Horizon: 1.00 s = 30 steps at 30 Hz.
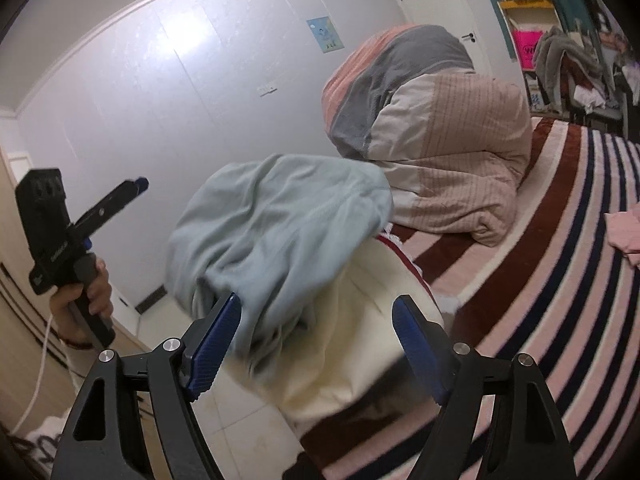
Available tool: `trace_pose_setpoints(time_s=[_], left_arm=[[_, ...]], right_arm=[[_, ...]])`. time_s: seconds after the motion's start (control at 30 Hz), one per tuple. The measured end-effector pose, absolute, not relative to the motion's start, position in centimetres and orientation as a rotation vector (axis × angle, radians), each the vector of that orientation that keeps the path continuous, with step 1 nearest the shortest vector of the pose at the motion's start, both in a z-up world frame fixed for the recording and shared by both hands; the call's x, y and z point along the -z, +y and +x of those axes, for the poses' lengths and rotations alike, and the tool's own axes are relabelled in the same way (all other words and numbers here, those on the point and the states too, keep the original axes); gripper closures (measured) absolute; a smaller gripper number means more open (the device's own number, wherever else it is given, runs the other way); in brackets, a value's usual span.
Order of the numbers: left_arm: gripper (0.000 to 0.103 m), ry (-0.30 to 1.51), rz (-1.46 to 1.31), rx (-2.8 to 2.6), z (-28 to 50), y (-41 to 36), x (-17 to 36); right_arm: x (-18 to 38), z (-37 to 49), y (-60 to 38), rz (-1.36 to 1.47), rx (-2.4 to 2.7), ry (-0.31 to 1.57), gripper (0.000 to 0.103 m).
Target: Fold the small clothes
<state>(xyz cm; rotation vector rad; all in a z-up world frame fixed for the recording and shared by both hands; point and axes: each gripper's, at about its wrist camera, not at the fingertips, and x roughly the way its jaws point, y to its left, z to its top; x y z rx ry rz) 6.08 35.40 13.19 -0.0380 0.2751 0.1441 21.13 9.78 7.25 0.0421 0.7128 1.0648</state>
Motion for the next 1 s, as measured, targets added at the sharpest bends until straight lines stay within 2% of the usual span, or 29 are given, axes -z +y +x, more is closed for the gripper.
trace_pose_setpoints(time_s=[0.27,0.43,0.5,0.6,0.77,0.9,1.0], left_arm=[[0.014,0.23,-0.052,-0.155,4.2,28.5,-10.5],[0.001,0.198,-0.019,-0.141,4.1,21.6,-7.9],[0.001,0.186,-0.016,-0.137,4.2,18.9,-7.0],[0.001,0.176,-0.025,-0.107,4.6,14.5,-5.2],[0.001,0.147,-0.045,-0.098,5.4,8.2,-2.5],[0.001,0.154,-0.029,-0.089,5.4,4.4,-1.1],[0.001,0.159,-0.015,-0.091,5.0,2.7,-0.5]], right_arm=[[-6.5,15.6,4.5,0.007,-0.967,0.648,0.028],[-5.5,12.6,-0.4,-0.023,-0.831,0.584,0.028],[-4.9,11.5,-2.4,-0.055,-0.743,0.546,0.027],[-3.9,9.9,-5.6,-0.089,-0.634,0.494,0.019],[-1.9,7.8,-10.8,-0.116,-0.488,0.43,0.012],[-0.7,6.2,-13.7,-0.13,-0.426,0.373,0.001],[-0.5,5.2,-15.2,-0.137,-0.398,0.334,0.001]])
